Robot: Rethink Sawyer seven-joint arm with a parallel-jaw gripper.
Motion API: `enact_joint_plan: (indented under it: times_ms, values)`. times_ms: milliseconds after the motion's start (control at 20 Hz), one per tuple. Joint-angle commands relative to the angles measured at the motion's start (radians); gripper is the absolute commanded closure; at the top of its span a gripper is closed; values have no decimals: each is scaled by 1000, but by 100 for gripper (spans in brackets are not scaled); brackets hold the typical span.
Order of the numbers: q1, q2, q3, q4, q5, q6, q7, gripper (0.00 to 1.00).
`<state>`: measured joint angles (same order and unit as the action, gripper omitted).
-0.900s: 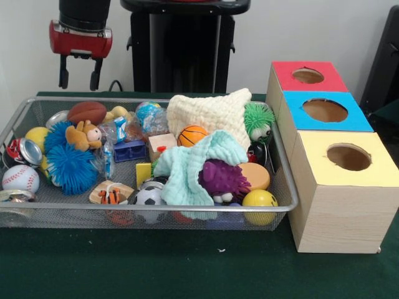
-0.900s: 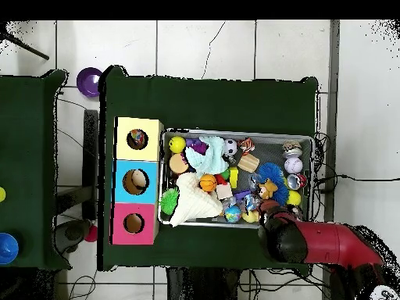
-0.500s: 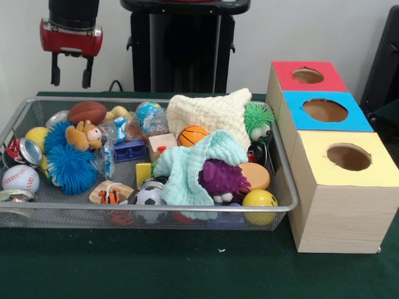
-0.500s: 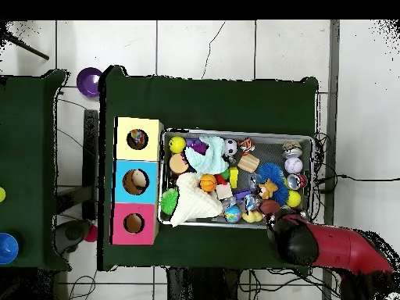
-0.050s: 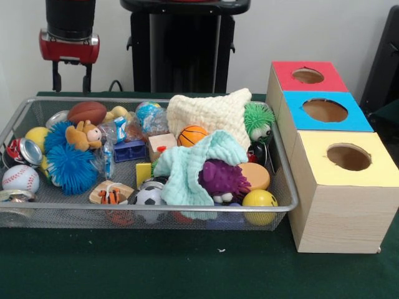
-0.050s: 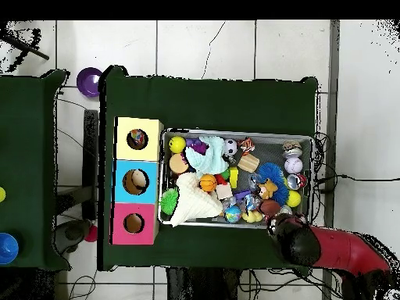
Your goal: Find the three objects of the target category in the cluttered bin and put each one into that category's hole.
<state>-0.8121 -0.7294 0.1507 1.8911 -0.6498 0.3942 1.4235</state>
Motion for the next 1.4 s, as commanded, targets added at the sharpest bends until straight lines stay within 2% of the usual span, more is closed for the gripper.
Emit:
enact_joint_plan:
  times_ms: [50, 200, 450, 550, 750, 1150, 1400]
  values:
    - [20, 169, -40, -77, -65, -105, 132, 0]
    - [29, 211, -62, -103, -69, -139, 144, 0]
    - [44, 278, -102, -173, -132, -198, 93, 0]
    - [35, 309, -95, -202, -154, -205, 57, 0]
    - [6, 360, -86, -245, -163, -239, 48, 0]
    - [-22, 348, -52, -268, -190, -217, 3, 0]
    - [-24, 395, -45, -315, -223, -287, 35, 0]
